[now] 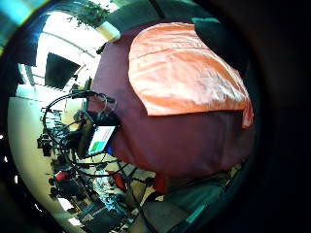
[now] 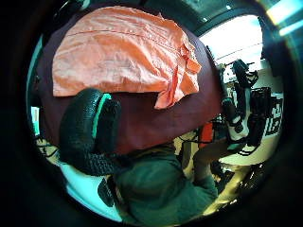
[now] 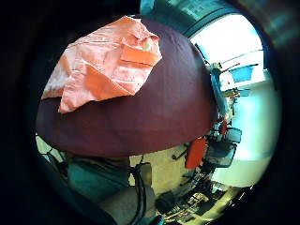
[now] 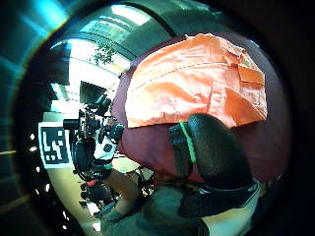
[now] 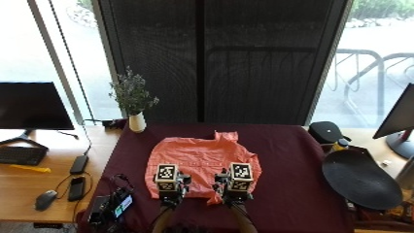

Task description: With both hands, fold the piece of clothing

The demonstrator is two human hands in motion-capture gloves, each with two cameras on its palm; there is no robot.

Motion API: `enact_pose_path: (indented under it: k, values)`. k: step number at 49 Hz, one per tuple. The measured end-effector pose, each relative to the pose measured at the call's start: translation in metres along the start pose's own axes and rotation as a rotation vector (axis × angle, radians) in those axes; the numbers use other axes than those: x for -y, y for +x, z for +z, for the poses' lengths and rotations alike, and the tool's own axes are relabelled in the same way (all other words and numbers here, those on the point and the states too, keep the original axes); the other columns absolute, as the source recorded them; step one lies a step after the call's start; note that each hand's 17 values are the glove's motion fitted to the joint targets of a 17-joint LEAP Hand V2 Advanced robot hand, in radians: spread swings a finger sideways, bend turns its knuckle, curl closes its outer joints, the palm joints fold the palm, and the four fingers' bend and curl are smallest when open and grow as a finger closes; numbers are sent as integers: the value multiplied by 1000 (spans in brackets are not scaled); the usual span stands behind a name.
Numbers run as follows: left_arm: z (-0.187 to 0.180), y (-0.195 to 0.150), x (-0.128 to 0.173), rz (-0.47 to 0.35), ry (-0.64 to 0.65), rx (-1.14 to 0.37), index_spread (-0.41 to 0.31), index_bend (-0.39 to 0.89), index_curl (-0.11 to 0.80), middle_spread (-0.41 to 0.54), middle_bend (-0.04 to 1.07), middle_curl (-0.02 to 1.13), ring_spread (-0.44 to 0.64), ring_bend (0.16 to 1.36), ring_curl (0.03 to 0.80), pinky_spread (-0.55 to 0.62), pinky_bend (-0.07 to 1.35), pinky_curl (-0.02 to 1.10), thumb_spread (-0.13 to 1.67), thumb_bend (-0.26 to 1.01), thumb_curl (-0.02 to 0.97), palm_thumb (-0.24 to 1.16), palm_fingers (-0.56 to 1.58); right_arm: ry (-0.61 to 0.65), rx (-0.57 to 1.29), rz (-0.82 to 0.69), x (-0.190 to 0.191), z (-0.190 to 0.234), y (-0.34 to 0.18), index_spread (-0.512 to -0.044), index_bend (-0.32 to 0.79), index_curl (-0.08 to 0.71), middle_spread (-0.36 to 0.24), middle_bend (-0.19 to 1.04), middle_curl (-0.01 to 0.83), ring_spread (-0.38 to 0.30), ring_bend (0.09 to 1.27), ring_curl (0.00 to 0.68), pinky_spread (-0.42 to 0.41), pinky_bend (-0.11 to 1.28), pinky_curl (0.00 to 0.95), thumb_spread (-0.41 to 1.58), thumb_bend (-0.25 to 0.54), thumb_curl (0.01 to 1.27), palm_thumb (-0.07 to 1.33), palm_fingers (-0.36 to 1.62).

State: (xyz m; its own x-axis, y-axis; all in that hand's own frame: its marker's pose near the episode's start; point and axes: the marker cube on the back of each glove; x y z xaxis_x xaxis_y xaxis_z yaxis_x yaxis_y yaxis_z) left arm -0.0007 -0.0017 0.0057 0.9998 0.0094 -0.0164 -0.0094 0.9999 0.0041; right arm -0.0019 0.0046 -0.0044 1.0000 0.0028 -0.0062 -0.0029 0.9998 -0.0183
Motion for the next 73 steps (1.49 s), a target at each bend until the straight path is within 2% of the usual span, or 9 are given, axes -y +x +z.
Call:
enact_pose_path:
  k: [4, 8, 20, 43, 55, 59, 64, 69, 73]
  values:
    - [3, -2, -2, -1, -16, -4, -51, 111, 56, -17, 275, 142, 58, 534, 177, 181, 336, 97, 665, 194, 77, 303, 510, -20, -9, -2, -4, -3, -3, -245, 178, 99, 11, 187, 78, 94, 212, 64, 191, 506, 161, 670, 243, 90, 364, 316]
    - [1, -5, -5, -18, -36, 9, -62, 123, 87, -20, 277, 197, 72, 562, 226, 232, 352, 136, 865, 194, 105, 320, 477, -33, -29, -4, -7, -8, -5, -298, 170, 141, 15, 187, 115, 119, 213, 93, 233, 526, 204, 880, 252, 120, 393, 294]
    - [-1, -11, 2, 0, -13, 3, -75, 132, 156, -24, 272, 278, 94, 591, 276, 305, 363, 187, 1138, 147, 163, 326, 431, -47, -33, -36, -5, -6, -16, -356, 168, 217, 23, 178, 184, 153, 220, 144, 283, 545, 260, 1176, 222, 188, 424, 260]
    - [1, -34, -2, 23, -80, -15, -79, 132, 232, -19, 257, 363, 104, 599, 314, 352, 358, 246, 1184, 42, 251, 375, 391, -65, 65, -45, -7, -1, 21, -364, 152, 279, 25, 163, 244, 165, 238, 210, 278, 605, 323, 1225, 81, 254, 429, 234]
    - [38, -39, 5, 42, -177, 0, -73, 128, 249, -8, 235, 384, 114, 609, 326, 360, 371, 274, 1139, -14, 284, 390, 365, -121, 79, -23, 18, 58, 56, -352, 103, 258, 30, 170, 259, 157, 329, 257, 229, 675, 352, 1191, 30, 283, 476, 244]
    - [69, -45, 18, 54, -224, 26, -73, 129, 254, -6, 228, 389, 115, 612, 329, 361, 372, 282, 1121, -12, 298, 413, 360, -163, 81, -4, 25, 77, 67, -343, 89, 244, 27, 183, 269, 149, 357, 273, 206, 695, 360, 1165, 24, 294, 516, 228]
    - [98, -54, 31, 51, -275, 65, -72, 127, 258, -5, 223, 395, 109, 622, 333, 362, 369, 289, 1109, -17, 306, 424, 361, -110, 32, 47, 19, 66, 73, -334, 89, 227, 20, 199, 286, 129, 386, 288, 183, 706, 364, 1136, 21, 309, 575, 227]
    - [67, -53, 3, -21, -360, 140, -75, 127, 263, -15, 225, 403, 95, 630, 337, 362, 361, 293, 1100, -10, 318, 459, 374, -179, 43, 88, 14, 73, 77, -309, 109, 220, 3, 222, 307, 98, 395, 294, 161, 694, 360, 1114, 19, 323, 634, 248]
    - [74, -52, 9, 29, -296, 113, -78, 135, 269, -27, 232, 407, 76, 630, 337, 352, 345, 294, 1110, 1, 328, 514, 398, -262, 86, 96, 8, 78, 77, -301, 200, 249, -10, 217, 316, 64, 383, 293, 141, 645, 346, 1107, 21, 331, 684, 315]
